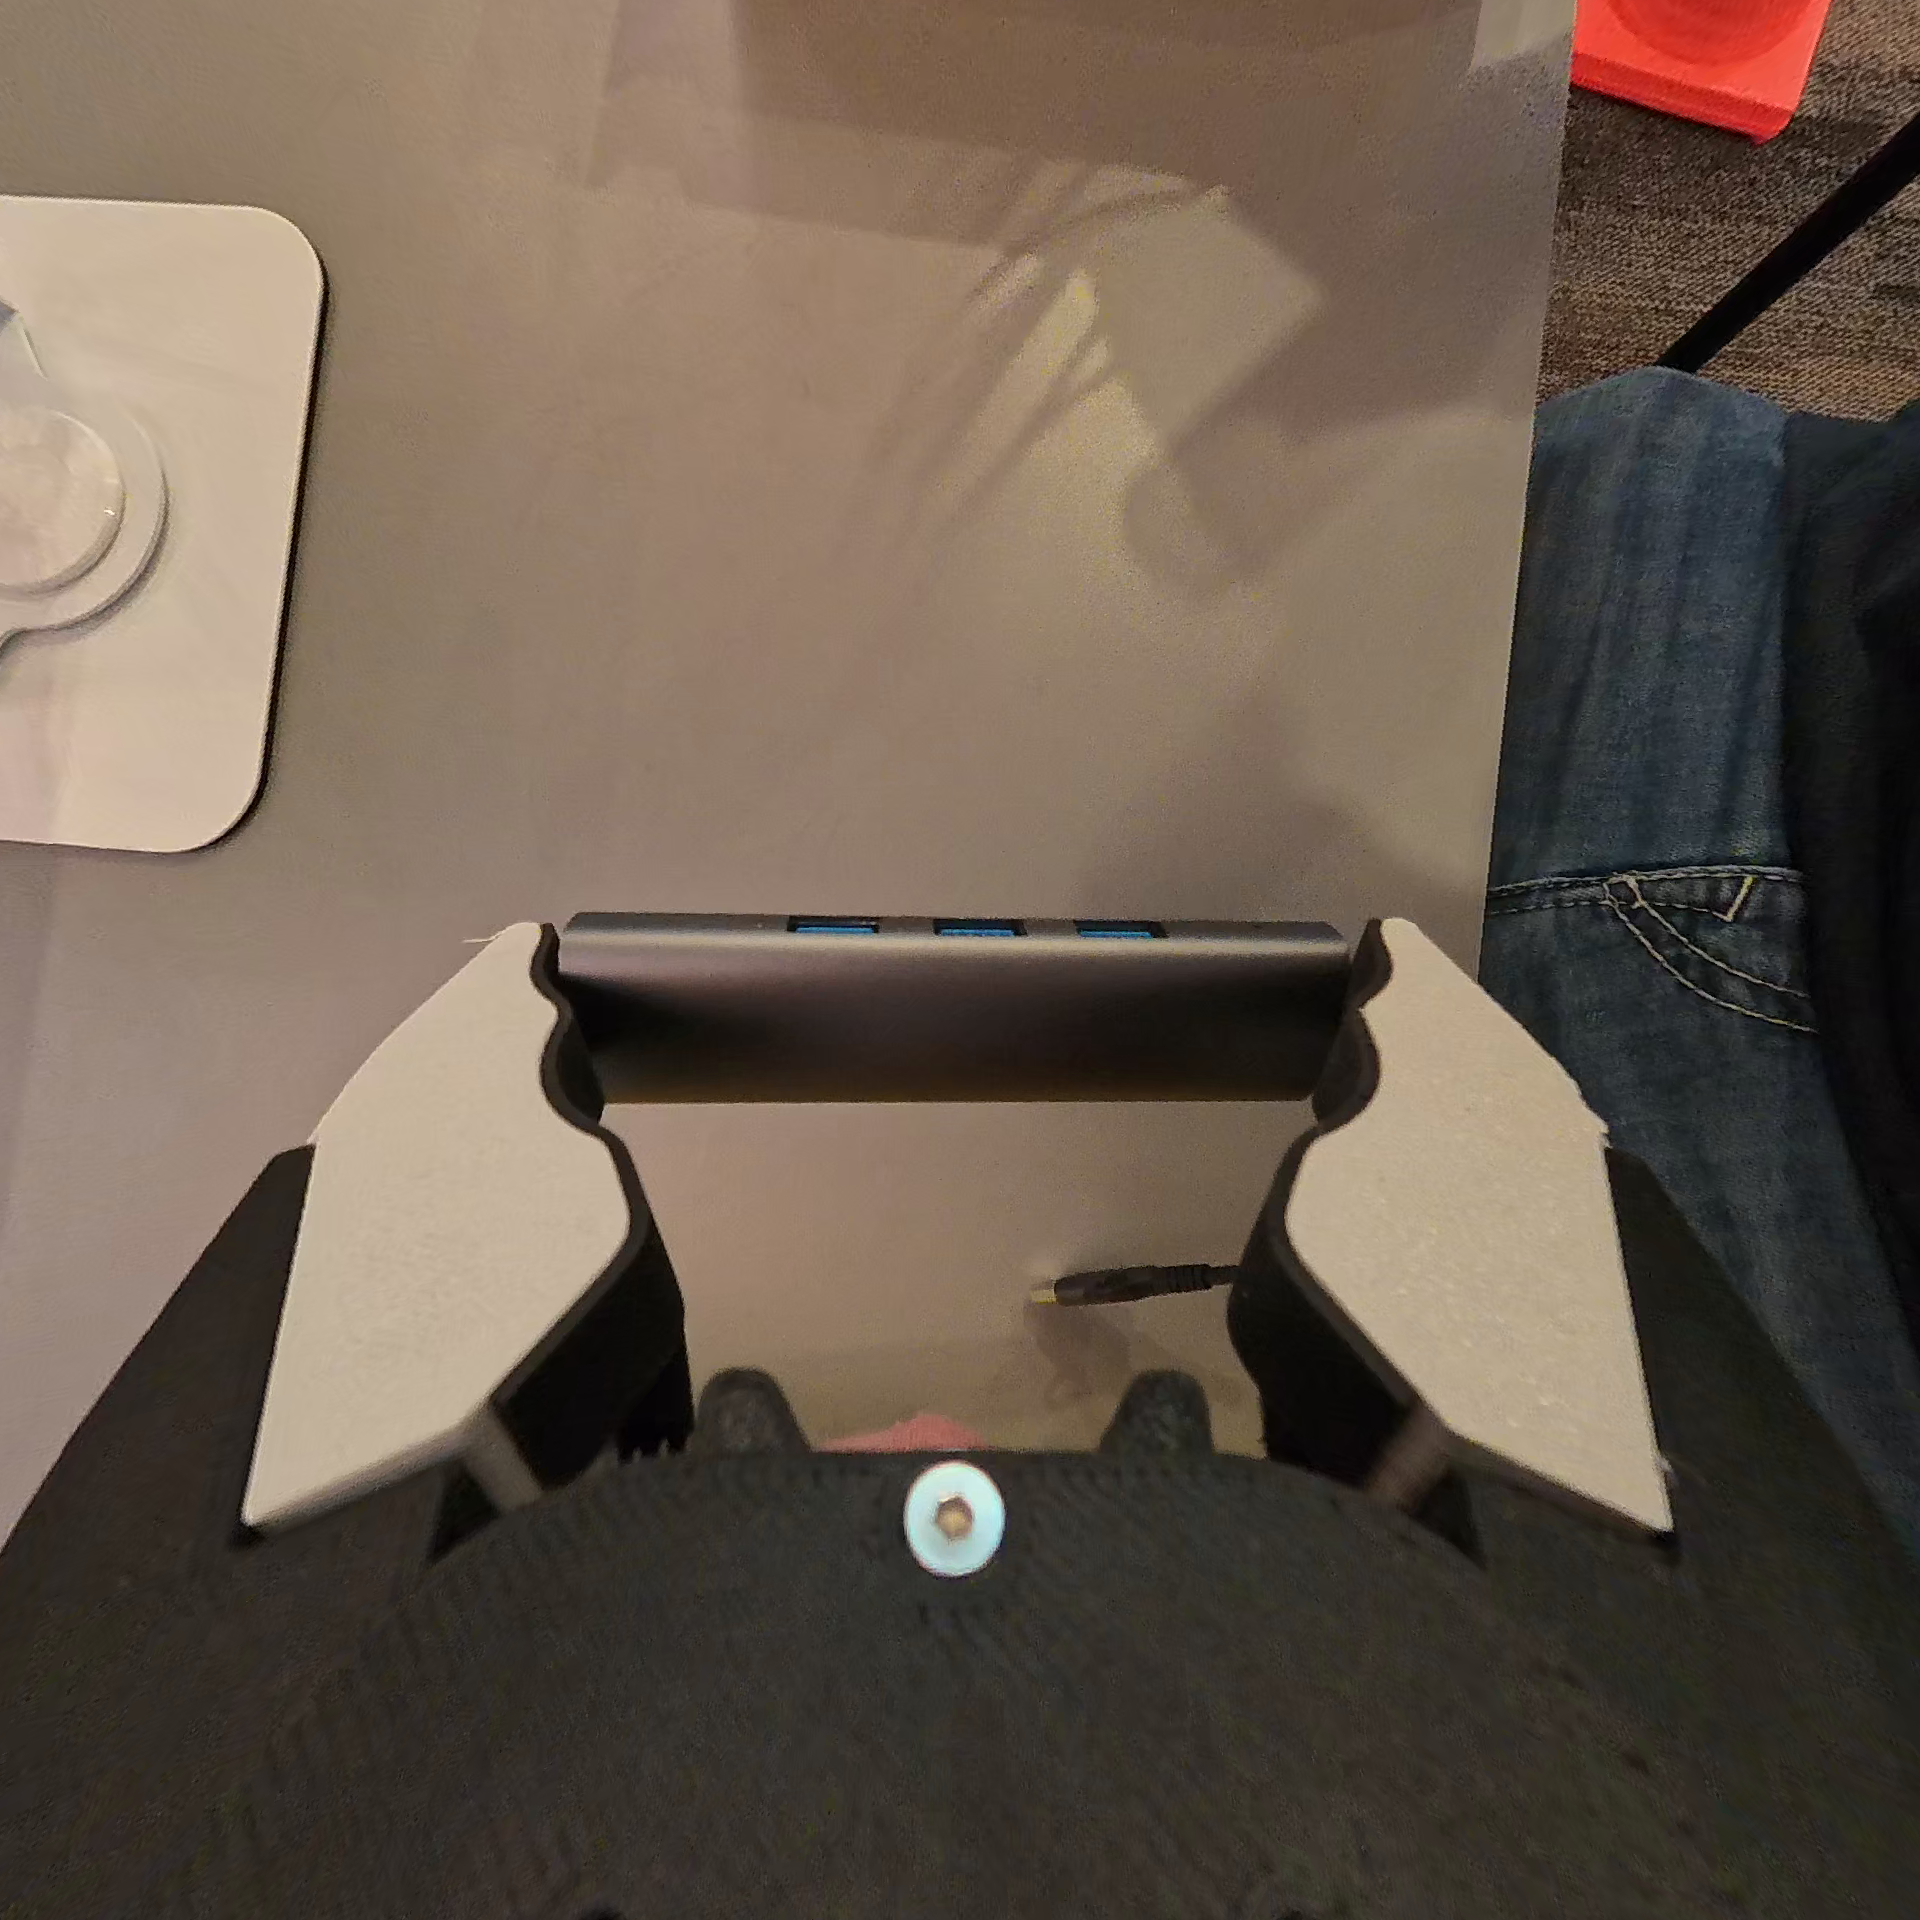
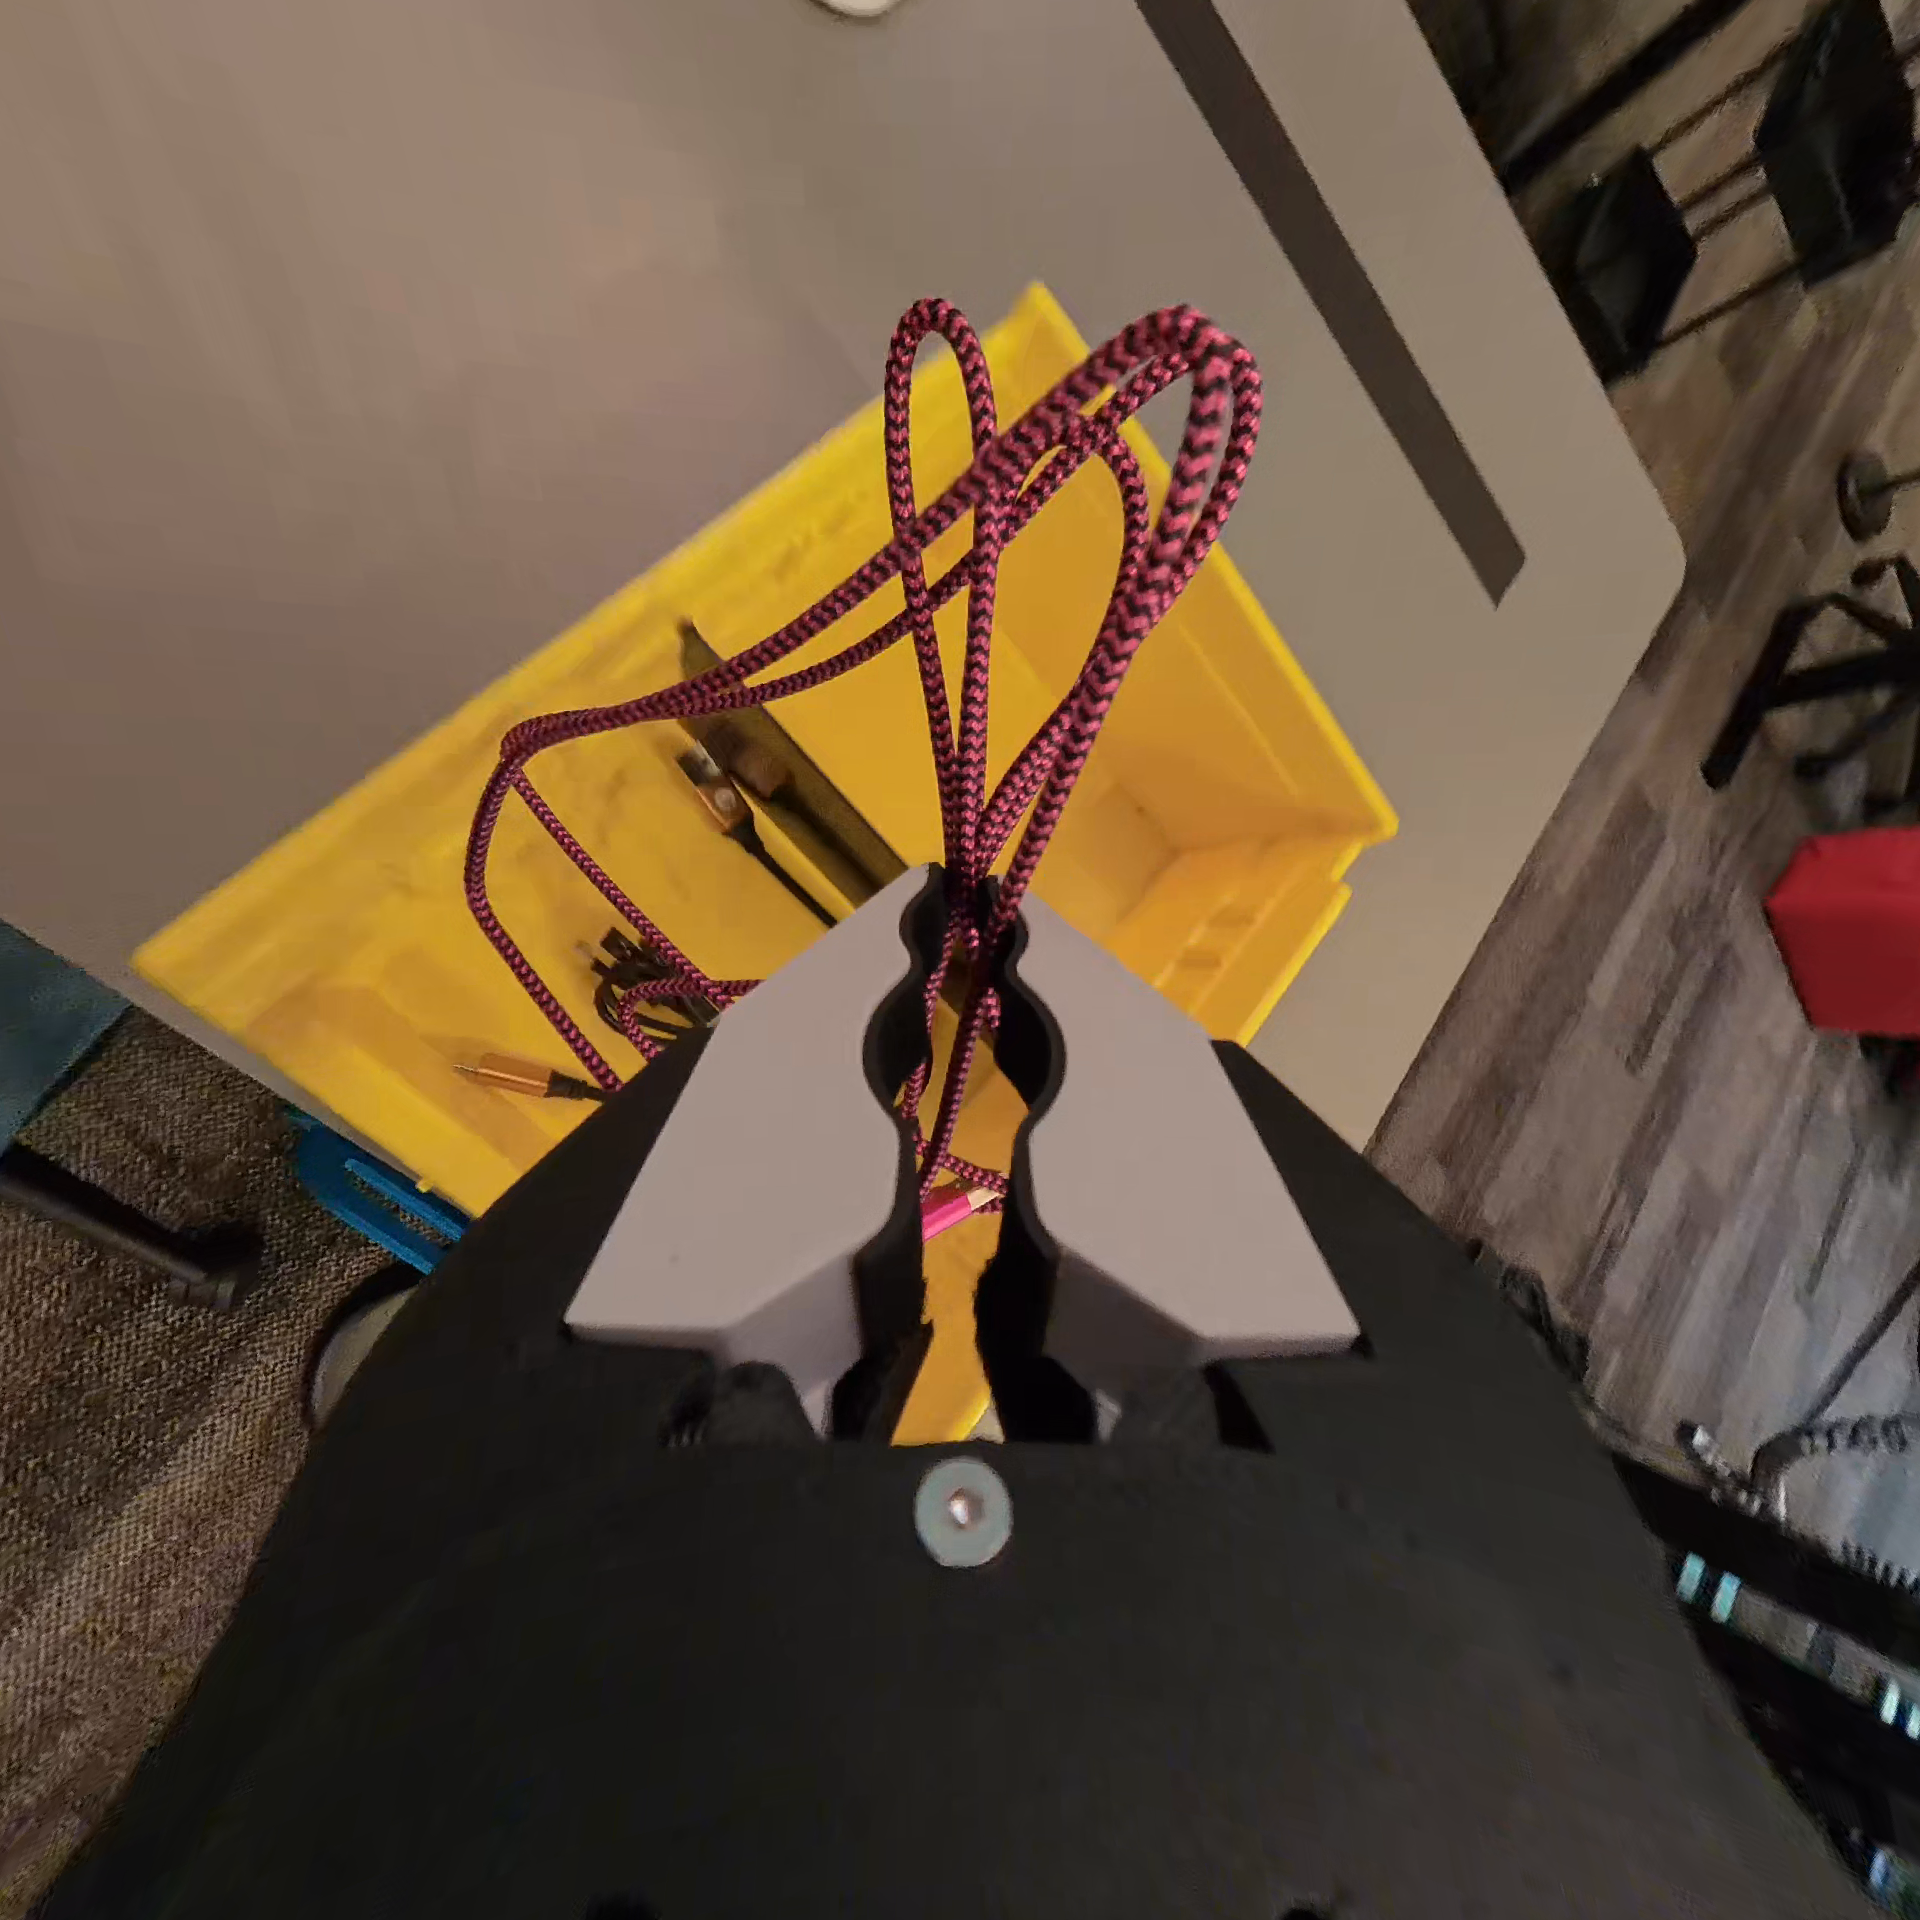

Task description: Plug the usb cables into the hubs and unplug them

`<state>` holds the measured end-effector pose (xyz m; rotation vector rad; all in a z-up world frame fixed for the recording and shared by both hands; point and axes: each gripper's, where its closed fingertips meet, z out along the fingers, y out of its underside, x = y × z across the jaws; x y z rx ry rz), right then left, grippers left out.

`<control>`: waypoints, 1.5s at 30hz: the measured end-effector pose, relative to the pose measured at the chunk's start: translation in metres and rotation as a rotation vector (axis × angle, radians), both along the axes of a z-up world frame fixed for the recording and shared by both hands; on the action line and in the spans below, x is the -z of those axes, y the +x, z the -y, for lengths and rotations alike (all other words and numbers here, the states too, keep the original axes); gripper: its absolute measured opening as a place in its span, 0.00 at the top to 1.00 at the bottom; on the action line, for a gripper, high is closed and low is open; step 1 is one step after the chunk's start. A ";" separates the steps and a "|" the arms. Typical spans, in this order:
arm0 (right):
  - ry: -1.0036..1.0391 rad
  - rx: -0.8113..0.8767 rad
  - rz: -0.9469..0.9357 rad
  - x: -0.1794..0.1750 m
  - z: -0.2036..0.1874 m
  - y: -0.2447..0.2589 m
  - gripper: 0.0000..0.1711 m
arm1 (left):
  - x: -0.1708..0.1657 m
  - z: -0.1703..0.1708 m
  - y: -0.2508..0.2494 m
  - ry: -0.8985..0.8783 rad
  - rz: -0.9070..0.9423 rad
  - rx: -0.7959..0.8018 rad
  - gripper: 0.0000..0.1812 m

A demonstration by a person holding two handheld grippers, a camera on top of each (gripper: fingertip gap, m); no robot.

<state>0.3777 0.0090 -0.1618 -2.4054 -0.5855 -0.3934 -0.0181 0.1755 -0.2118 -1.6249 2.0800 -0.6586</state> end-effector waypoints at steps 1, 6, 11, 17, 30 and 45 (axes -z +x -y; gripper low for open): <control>0.003 0.036 0.002 0.010 0.005 0.006 0.98 | 0.001 0.001 0.000 0.000 -0.001 0.001 0.26; -0.042 0.092 0.013 0.062 0.026 0.018 0.98 | 0.004 0.003 0.001 -0.003 -0.009 0.004 0.26; -0.113 0.051 0.056 0.098 0.034 0.015 0.98 | 0.006 0.003 0.002 -0.002 -0.013 0.006 0.26; -0.203 -0.069 0.116 0.128 0.032 0.009 0.98 | 0.006 0.003 0.002 0.000 -0.014 0.005 0.26; -0.544 -0.142 0.038 0.158 0.032 0.006 0.97 | 0.006 0.004 0.002 0.000 -0.014 0.010 0.26; -0.321 -0.125 -0.061 0.055 0.025 -0.023 0.78 | 0.002 0.005 0.006 0.003 0.006 0.012 0.26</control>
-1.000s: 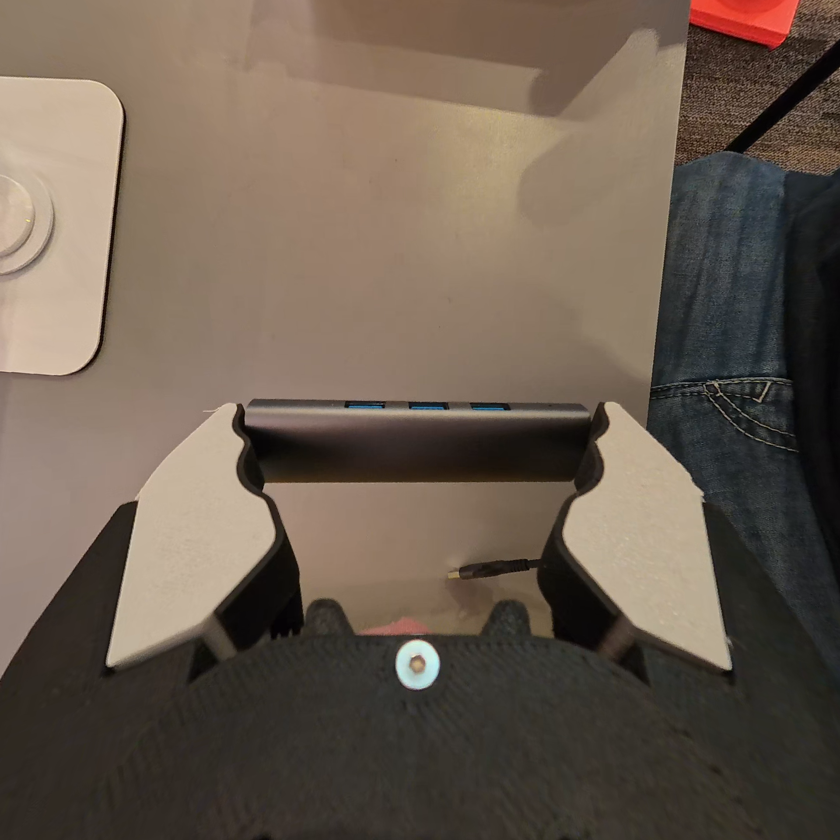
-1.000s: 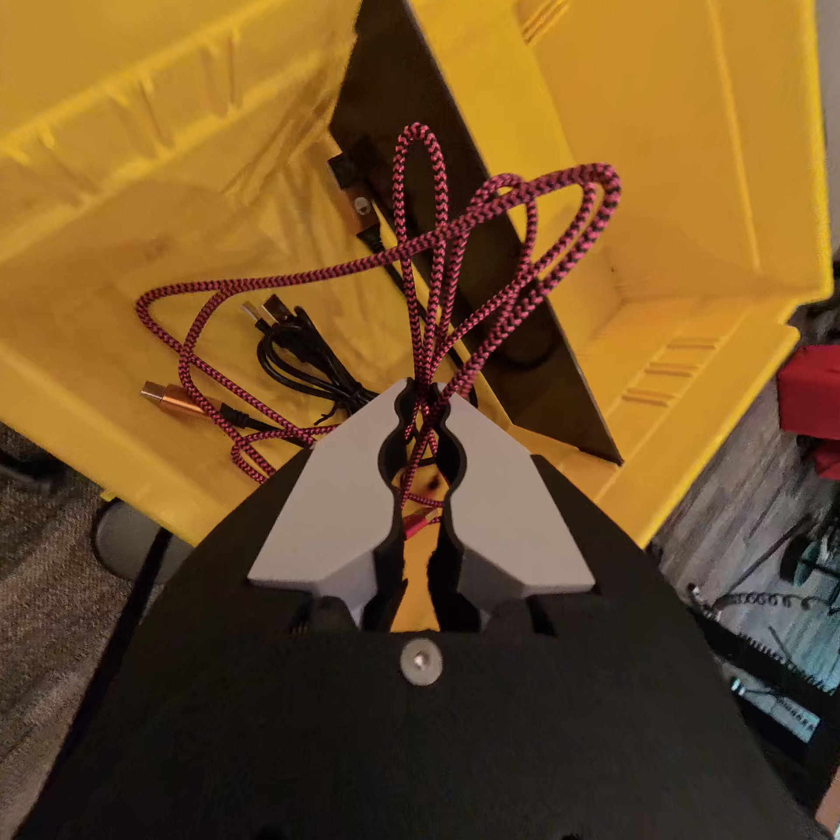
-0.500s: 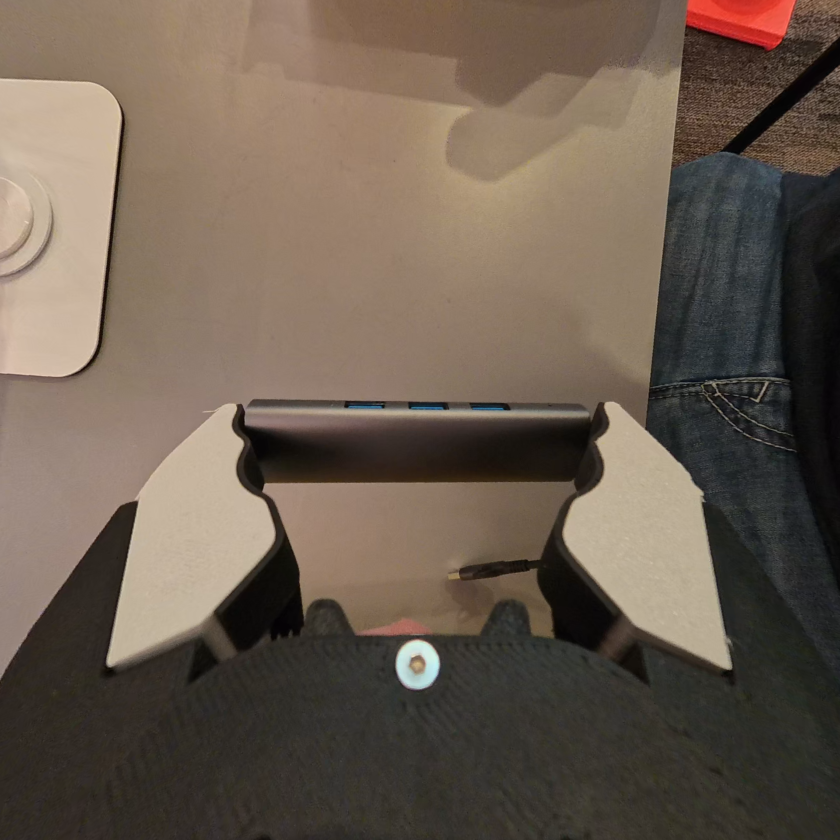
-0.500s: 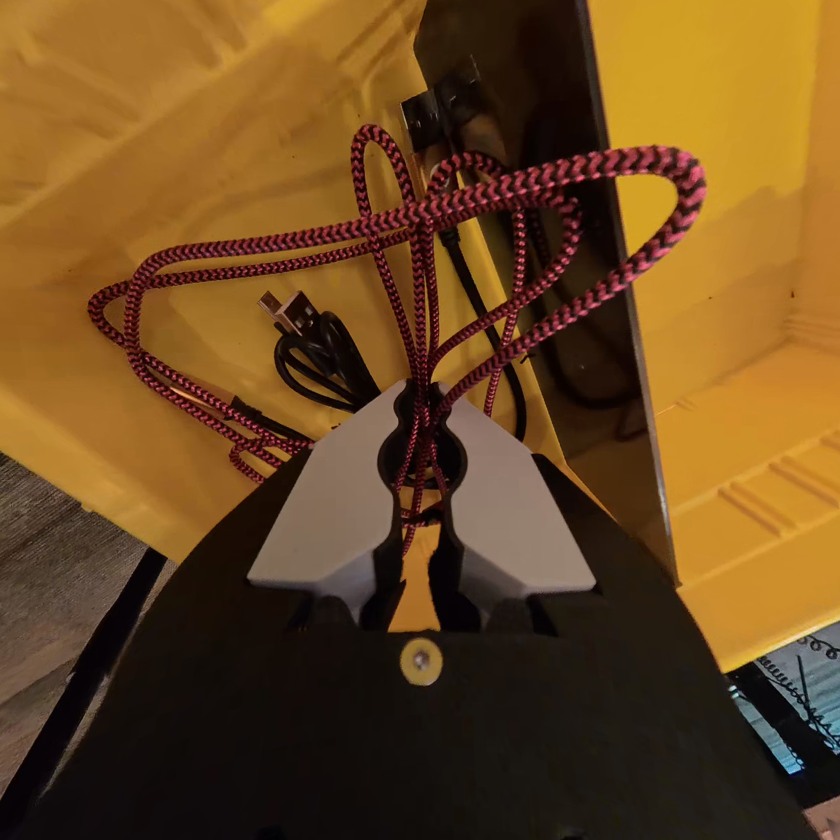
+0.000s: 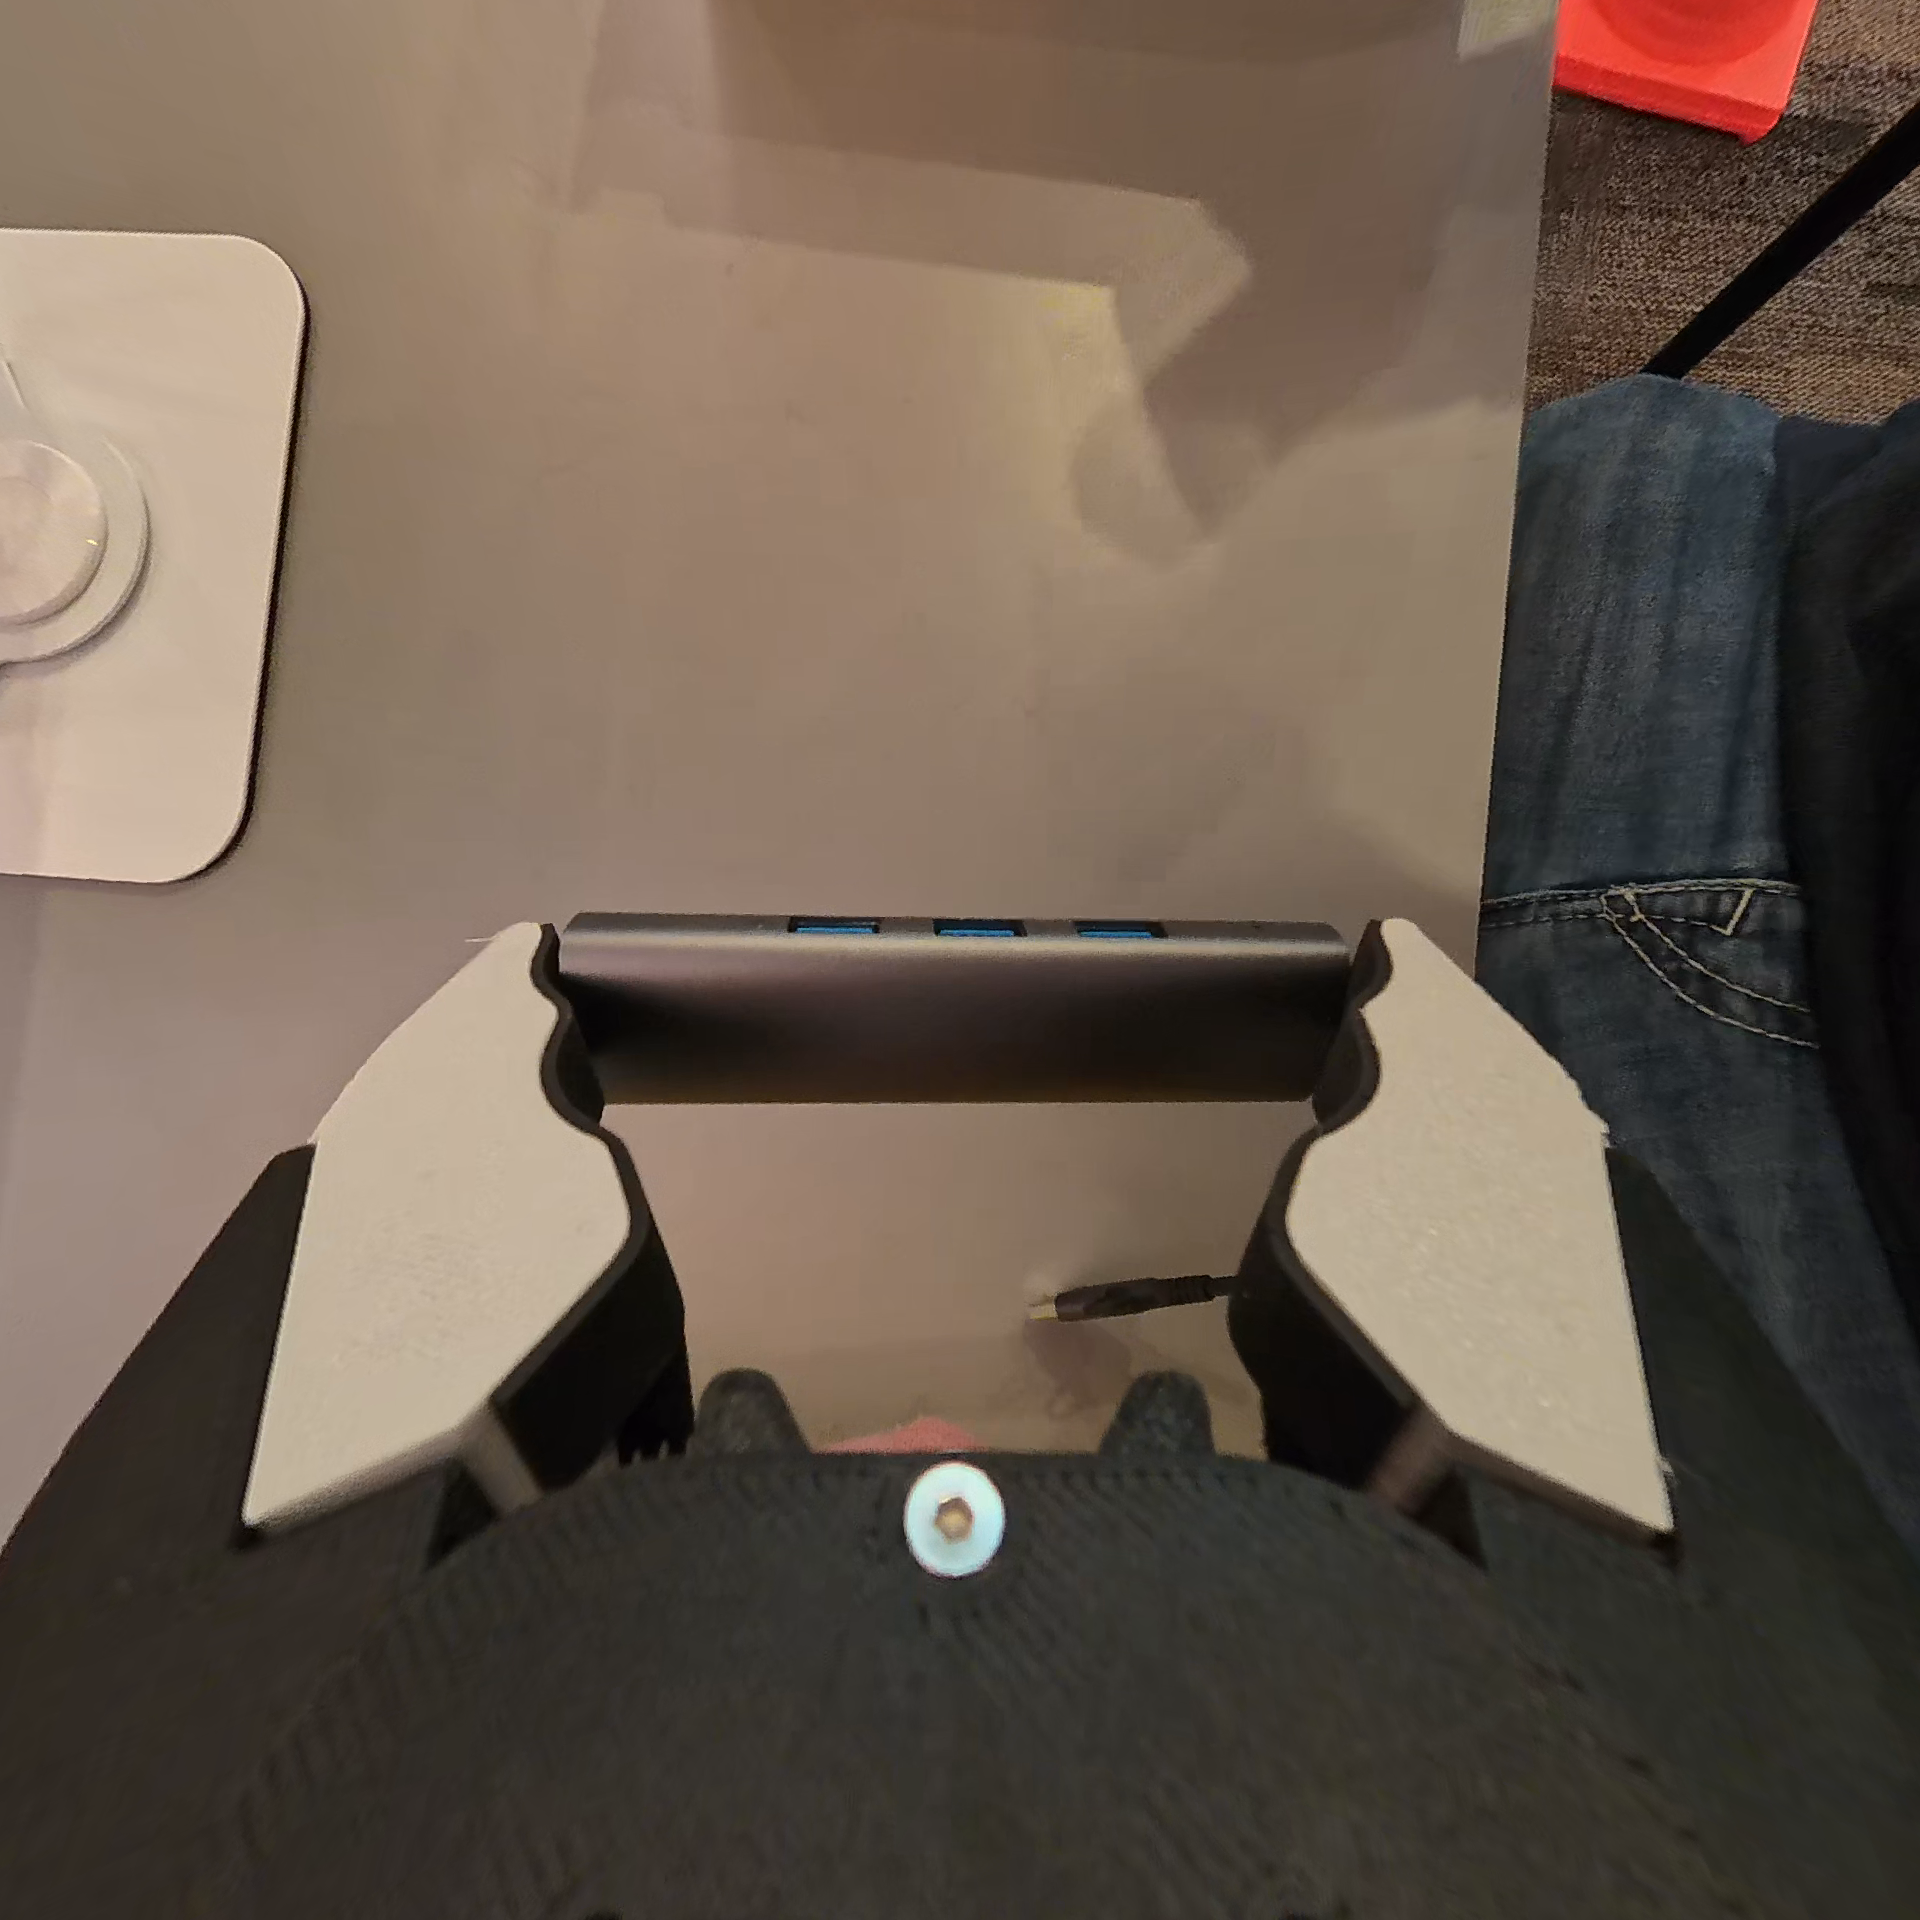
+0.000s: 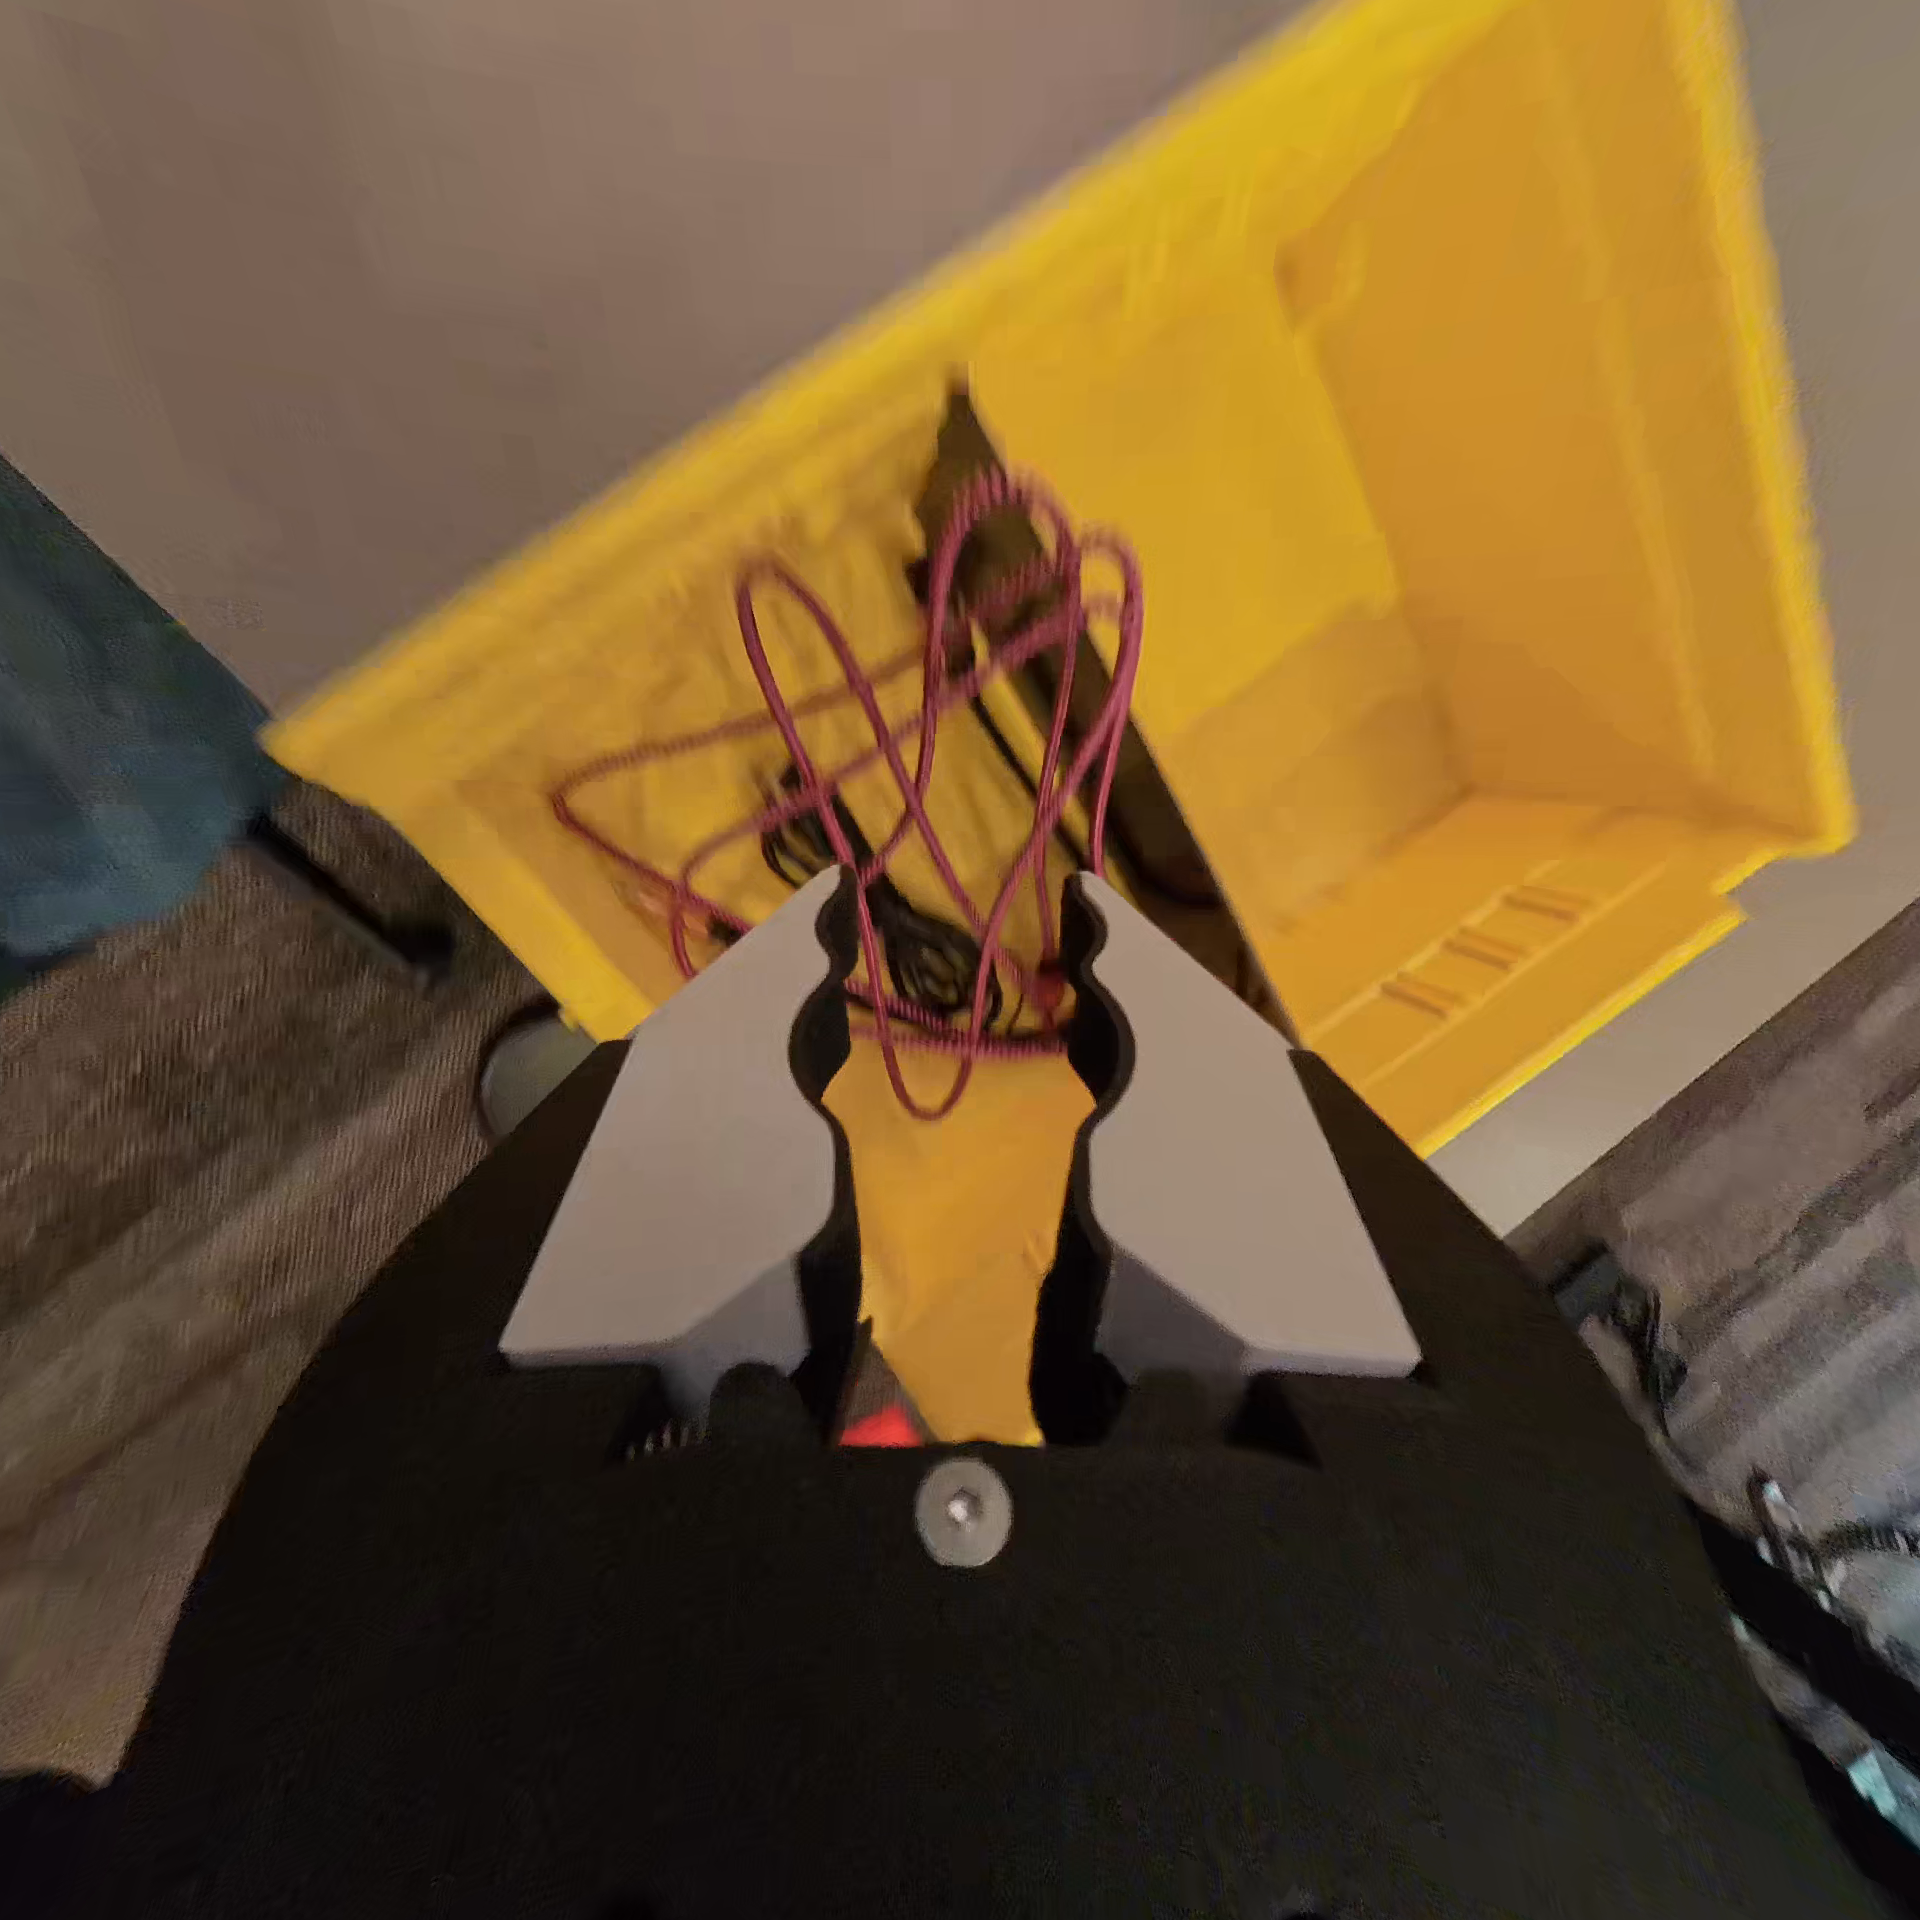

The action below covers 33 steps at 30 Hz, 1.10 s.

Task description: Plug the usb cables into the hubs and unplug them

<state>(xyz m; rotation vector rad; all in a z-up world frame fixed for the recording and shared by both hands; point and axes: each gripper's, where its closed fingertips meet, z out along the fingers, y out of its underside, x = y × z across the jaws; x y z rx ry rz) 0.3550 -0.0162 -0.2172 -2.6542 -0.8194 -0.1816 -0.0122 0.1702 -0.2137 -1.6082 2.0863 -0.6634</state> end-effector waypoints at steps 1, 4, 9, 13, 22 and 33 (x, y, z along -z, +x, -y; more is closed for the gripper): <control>0.068 -0.013 -0.030 -0.014 -0.009 -0.014 0.79 | -0.001 0.001 0.001 0.001 0.004 0.002 0.26; 0.261 -0.091 -0.262 -0.055 -0.040 -0.086 0.81 | -0.005 0.003 0.005 0.005 0.019 0.008 0.26; 0.359 -0.213 -0.431 -0.071 -0.084 -0.187 0.76 | -0.009 0.008 0.012 0.024 0.039 0.018 0.26; 0.343 -0.265 -0.698 -0.069 -0.120 -0.271 0.73 | -0.011 0.010 0.018 0.053 0.061 0.027 0.26; 0.108 -0.192 -1.089 -0.032 -0.175 -0.358 0.75 | -0.007 0.015 0.033 0.187 0.059 0.034 0.26; 0.129 -0.190 -1.103 -0.034 -0.181 -0.347 0.91 | -0.016 0.005 0.043 0.424 0.049 -0.036 0.22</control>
